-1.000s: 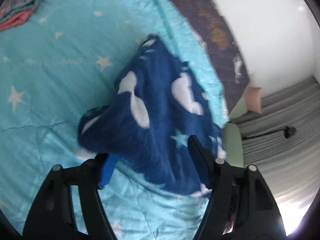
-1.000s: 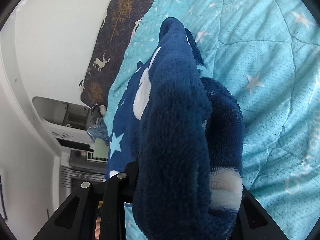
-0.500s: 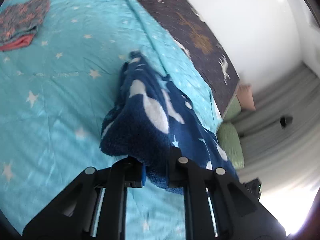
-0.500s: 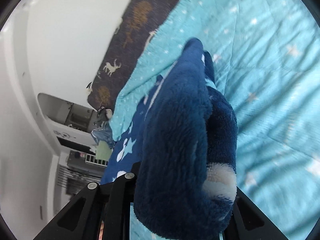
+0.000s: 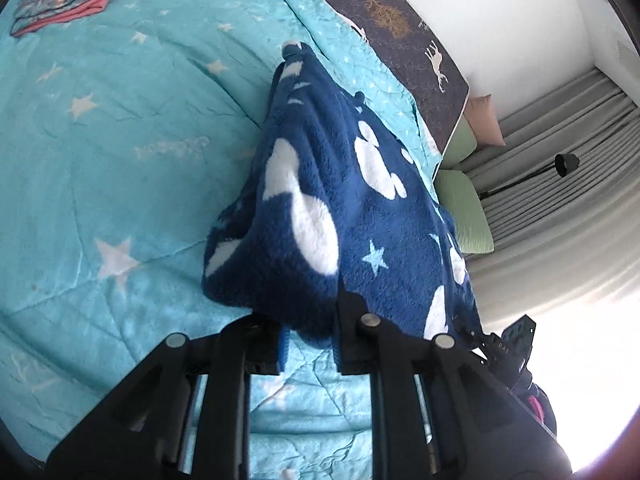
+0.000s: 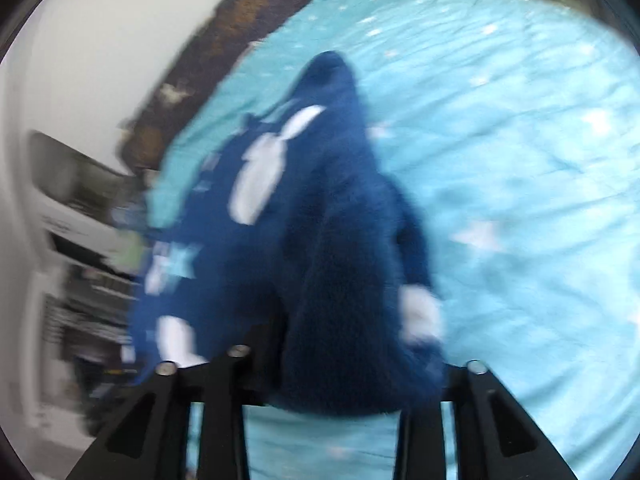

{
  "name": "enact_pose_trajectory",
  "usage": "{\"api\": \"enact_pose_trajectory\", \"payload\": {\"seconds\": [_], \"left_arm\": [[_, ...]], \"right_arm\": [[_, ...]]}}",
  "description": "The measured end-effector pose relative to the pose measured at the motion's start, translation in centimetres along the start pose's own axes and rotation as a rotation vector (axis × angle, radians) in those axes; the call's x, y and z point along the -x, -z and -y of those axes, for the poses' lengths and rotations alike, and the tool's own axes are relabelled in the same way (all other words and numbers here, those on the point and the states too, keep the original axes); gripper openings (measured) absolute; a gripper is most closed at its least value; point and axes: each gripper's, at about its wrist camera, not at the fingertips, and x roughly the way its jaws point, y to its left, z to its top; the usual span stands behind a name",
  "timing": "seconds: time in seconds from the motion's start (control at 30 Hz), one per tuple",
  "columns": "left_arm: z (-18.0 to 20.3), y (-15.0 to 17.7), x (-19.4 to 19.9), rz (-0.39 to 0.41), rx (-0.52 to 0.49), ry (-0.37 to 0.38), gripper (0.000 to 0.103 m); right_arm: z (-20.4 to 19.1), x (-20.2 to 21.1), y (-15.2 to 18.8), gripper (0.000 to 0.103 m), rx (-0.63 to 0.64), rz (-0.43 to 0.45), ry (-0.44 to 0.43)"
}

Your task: Fold small clothes

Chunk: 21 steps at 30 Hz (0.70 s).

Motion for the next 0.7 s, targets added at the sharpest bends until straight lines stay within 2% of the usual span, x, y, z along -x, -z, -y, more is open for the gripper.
{"api": "enact_pose_trajectory", "payload": {"seconds": [0.17,0.2,0.23,0.33,0.4,0.43,0.5,0.57,0.7], "left_arm": [[0.7,0.2,0.4,0.017,-0.045,-0.035,0.024],[0.8,0.2,0.4,0.016,-0.048,-0.04,0.027],[0.7,0.3,0.4,0.014,-0.047,-0.042,0.031],[0.5,0.4,0.2,0.003,-0.022,-0.041,0.04],[-0.1,0.4,0.2,-0.001,-0.005,-0.043,0.041],[-0.3,0.3,0.1,-0.003,0.001,-0.048,0.041],[-0.7,0.3,-0.1,-0.005,0.019,-0.048,0.041],[-1.0,0.1,-0.2,-0.003,0.031,-0.047,0.041],[-1.4,0.1,-0.4,-0.006,0.043,-0.05,0.041]], "right_arm": [[-0.5,3.0,0.0,0.05,0.031,0.093,0.111],[-0.7,3.8,0.4,0.052,0.047,0.116,0.142],[-1.3,4.6,0.5,0.054,0.081,0.16,0.215],[-2.2,6.3,0.5,0.056,0.127,0.246,0.314],[-2.4,7.4,0.6,0.056,0.135,0.279,0.27],[-3.0,7.5,0.4,0.056,0.162,0.28,0.206],[-4.6,6.6,0.5,0.055,0.237,0.241,0.116],[-7.2,4.2,1.1,0.054,0.332,0.148,0.002],[-9.9,-0.5,2.6,0.047,0.378,-0.008,-0.157]]}}
